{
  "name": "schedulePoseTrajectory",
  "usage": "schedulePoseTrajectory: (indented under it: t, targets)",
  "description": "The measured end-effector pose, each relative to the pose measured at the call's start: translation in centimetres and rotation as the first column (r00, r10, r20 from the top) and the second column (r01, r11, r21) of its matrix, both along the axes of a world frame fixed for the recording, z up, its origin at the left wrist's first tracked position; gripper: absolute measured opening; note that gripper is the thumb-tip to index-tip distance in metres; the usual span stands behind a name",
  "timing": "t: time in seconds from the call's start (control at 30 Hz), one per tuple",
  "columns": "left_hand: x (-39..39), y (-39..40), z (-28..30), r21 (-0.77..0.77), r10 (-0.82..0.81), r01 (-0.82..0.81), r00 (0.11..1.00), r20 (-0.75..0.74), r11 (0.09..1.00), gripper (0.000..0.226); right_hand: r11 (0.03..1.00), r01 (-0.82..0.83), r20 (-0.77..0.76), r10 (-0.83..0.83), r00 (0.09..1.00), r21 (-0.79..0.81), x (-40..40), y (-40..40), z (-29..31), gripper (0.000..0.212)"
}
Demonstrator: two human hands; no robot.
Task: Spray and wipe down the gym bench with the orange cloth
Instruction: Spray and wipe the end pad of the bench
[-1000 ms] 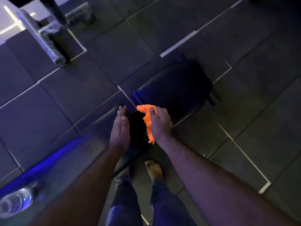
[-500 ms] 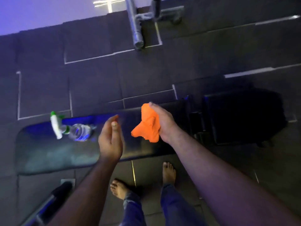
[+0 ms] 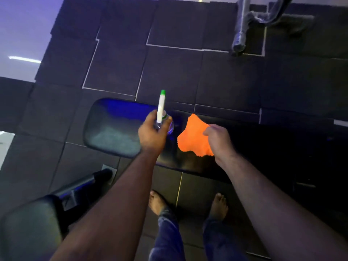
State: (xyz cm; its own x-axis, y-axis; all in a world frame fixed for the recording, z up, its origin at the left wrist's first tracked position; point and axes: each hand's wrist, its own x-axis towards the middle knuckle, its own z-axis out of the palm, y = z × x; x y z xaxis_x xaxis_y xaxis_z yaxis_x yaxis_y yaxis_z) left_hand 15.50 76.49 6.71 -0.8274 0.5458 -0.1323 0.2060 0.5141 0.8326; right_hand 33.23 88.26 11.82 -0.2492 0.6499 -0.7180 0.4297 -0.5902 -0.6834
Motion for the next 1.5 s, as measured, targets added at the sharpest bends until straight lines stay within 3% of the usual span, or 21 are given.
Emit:
schedulePoseTrajectory:
  t: [0.07, 0.23, 0.37, 0.57, 0.73, 0.87, 0.93, 0.97, 1.03, 1.1, 1.17, 1.23, 1.3, 1.4, 1.5]
  targets:
    - [-0.7, -0.6, 0.3, 0.036, -0.014, 0.014, 1.000, -0.027, 0.999, 0.022, 0.995, -0.080, 0.016, 0.080, 0.997, 0.051, -1.1, -0.8, 0.4, 0.022]
    - [-1.7, -6.9, 3.2, 0.167, 0.226, -0.216, 0.973, -0.047, 0.962, 0.025, 0.949, -0.300, 0.077, 0.293, 0.953, 0.101, -5.3, -3.7, 1.2, 0.033]
    - [-3.4, -17.1, 4.0, 0.159, 0.428, -0.426, 0.904, 0.021, 0.891, 0.021, 0.837, -0.520, 0.091, 0.513, 0.854, 0.170, -11.3, -9.5, 0.7, 0.041]
    - [-6.0, -34.6, 3.4, -0.008, 0.698, -0.698, 0.716, -0.020, 0.716, 0.022, 0.499, -0.847, 0.097, 0.848, 0.521, 0.183, -22.6, -23.0, -1.1, 0.043]
    - [-7.5, -46.9, 2.6, -0.041, 0.900, -0.905, 0.426, -0.089, 0.424, 0.020, 0.170, -0.936, 0.148, 0.963, 0.223, 0.308, -32.6, -37.4, -2.0, 0.053]
    - [-9.3, -55.6, 0.9, -0.021, 0.970, -0.978, 0.207, -0.131, 0.206, 0.025, -0.028, -0.919, 0.239, 0.968, 0.072, 0.393, -39.8, -48.7, -2.9, 0.044]
    - [-10.1, -59.6, -0.6, -0.031, 0.980, -0.990, 0.138, -0.144, 0.135, 0.028, -0.125, -0.911, 0.311, 0.950, 0.004, 0.393, -42.7, -53.6, -3.5, 0.023]
    - [-10.6, -61.4, -1.2, -0.044, 0.982, -0.992, 0.120, -0.147, 0.115, 0.028, -0.145, -0.905, 0.323, 0.946, -0.009, 0.401, -43.9, -55.9, -3.7, 0.026]
    - [-11.5, -64.6, -2.4, -0.073, 0.987, -0.994, 0.087, -0.137, 0.077, 0.024, -0.233, -0.887, 0.380, 0.922, -0.071, 0.398, -45.2, -60.2, -4.6, 0.032]
    - [-12.4, -67.1, -3.5, -0.093, 0.990, -0.995, 0.057, -0.133, 0.045, 0.022, -0.385, -0.847, 0.470, 0.862, -0.189, 0.367, -45.2, -63.8, -5.9, 0.039]
    - [-13.1, -68.8, -4.5, -0.108, 0.990, -0.994, 0.043, -0.136, 0.028, 0.022, -0.471, -0.825, 0.483, 0.827, -0.289, 0.313, -44.3, -66.3, -7.9, 0.046]
    - [-13.3, -69.9, -5.4, -0.134, 0.988, -0.991, 0.050, -0.149, 0.030, 0.025, -0.659, -0.706, 0.564, 0.697, -0.444, 0.259, -42.6, -68.0, -10.4, 0.033]
    - [-13.4, -70.5, -6.3, -0.162, 0.984, -0.986, 0.059, -0.167, 0.032, 0.027, -0.803, -0.570, 0.683, 0.515, -0.518, 0.174, -40.2, -68.9, -12.3, 0.028]
    - [-13.3, -70.6, -7.0, -0.196, 0.989, -0.980, 0.073, -0.129, 0.047, 0.026, -0.903, -0.416, 0.684, 0.368, -0.630, 0.103, -37.0, -68.9, -15.2, 0.054]
    - [-12.6, -70.8, -7.4, -0.168, 0.996, -0.986, 0.028, -0.084, 0.014, 0.030, -0.921, -0.378, 0.696, 0.333, -0.637, 0.095, -36.4, -68.1, -16.6, 0.068]
